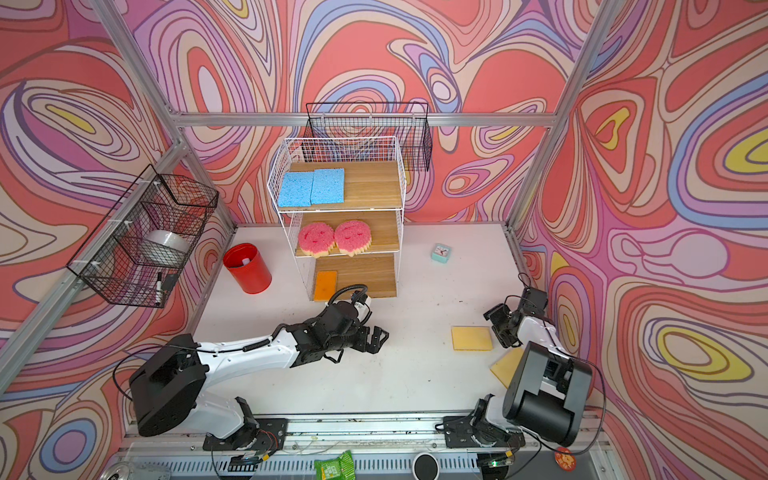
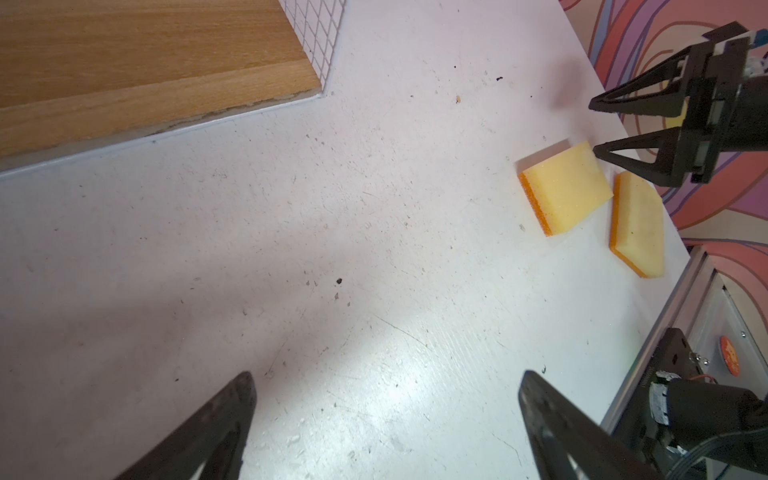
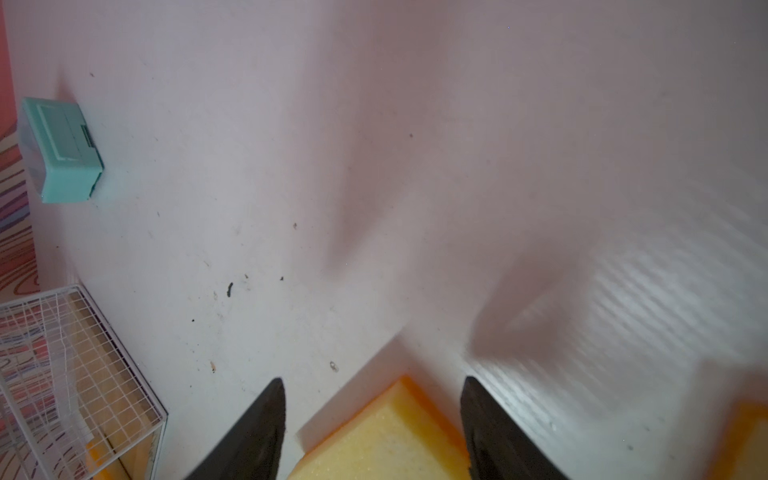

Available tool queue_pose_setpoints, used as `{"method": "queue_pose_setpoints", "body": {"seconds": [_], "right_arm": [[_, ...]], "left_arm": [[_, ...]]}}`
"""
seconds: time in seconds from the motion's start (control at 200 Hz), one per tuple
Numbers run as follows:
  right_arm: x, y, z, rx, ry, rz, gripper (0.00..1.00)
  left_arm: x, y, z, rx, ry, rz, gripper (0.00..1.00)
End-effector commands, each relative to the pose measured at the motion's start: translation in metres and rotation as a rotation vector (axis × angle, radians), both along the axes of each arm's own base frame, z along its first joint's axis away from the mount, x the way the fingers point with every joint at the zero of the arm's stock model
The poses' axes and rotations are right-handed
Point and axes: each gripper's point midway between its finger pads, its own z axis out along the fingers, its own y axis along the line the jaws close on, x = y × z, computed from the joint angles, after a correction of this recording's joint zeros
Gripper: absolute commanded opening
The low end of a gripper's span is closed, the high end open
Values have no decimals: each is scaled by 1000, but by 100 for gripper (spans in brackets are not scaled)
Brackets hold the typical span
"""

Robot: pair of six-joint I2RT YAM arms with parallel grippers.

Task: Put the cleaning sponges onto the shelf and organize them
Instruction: 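Grasp a yellow sponge with the right gripper and drag it toward the left gripper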

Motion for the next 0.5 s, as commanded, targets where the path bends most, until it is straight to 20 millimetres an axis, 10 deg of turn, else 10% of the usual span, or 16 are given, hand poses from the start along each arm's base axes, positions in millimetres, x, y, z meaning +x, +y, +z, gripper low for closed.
{"method": "queue_pose_setpoints", "body": {"seconds": [0.0, 0.496], "right_arm": [[-3, 12, -8, 46, -13, 55, 64], [3, 107, -12, 98, 24, 354, 67]], "left_arm": [[2, -1, 2, -24, 1, 1, 100], [1, 5, 4, -30, 30, 27, 100]]}}
